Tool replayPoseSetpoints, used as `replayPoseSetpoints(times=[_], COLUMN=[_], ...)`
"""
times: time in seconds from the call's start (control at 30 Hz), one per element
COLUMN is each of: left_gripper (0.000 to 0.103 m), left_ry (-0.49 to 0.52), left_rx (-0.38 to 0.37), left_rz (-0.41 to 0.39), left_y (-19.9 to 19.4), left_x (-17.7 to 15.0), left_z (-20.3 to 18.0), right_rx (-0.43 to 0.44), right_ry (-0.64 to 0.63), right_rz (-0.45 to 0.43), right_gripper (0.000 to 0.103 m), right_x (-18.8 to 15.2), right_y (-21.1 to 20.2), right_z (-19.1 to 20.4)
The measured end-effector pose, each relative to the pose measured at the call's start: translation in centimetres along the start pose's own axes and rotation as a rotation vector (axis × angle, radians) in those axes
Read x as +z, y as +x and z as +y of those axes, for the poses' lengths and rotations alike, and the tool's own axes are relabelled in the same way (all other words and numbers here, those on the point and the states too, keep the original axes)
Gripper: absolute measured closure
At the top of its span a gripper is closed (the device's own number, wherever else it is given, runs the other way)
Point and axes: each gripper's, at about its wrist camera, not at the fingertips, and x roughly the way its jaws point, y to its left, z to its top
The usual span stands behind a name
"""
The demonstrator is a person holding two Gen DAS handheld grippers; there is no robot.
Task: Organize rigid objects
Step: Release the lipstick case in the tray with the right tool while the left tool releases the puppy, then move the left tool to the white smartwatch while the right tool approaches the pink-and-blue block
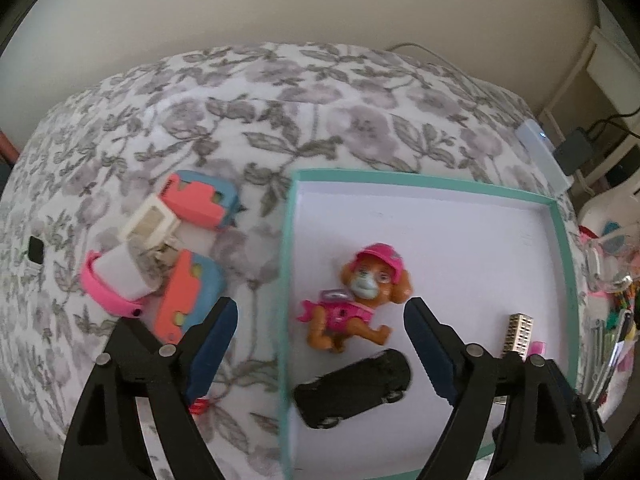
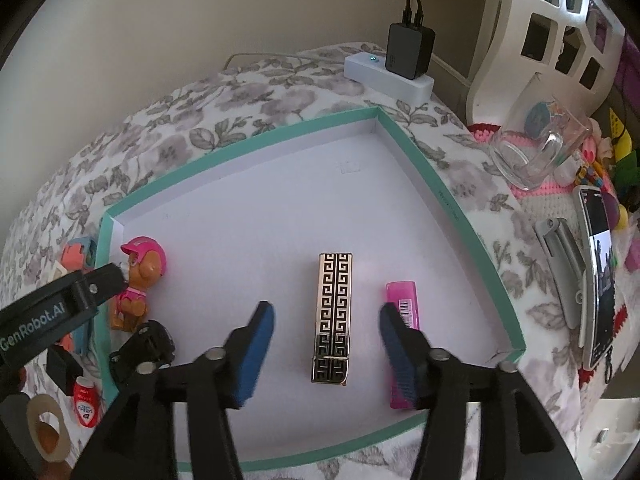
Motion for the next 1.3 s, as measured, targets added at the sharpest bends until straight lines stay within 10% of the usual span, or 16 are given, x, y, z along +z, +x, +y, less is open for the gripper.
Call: replayPoseSetpoints(times=[0.57, 1.3], left_gripper=[0.000, 0.000], left_ry=[-0.089, -0.246], left_rx=[0.094, 0.270], left_rz=[-0.006, -0.102], left_y=[-1.2, -6.8], left_x=[0.6, 1.7], left_z=[5.0, 17.7], right_rx=[0.028, 0.122], right_ry=[-0.035, -0.065], right_rz=[-0.015, -0.198], right_gripper=[0.000, 0.000], right_x=[-0.3, 1.4], right_y=[0.1, -6.6], right_z=[0.7, 5.1])
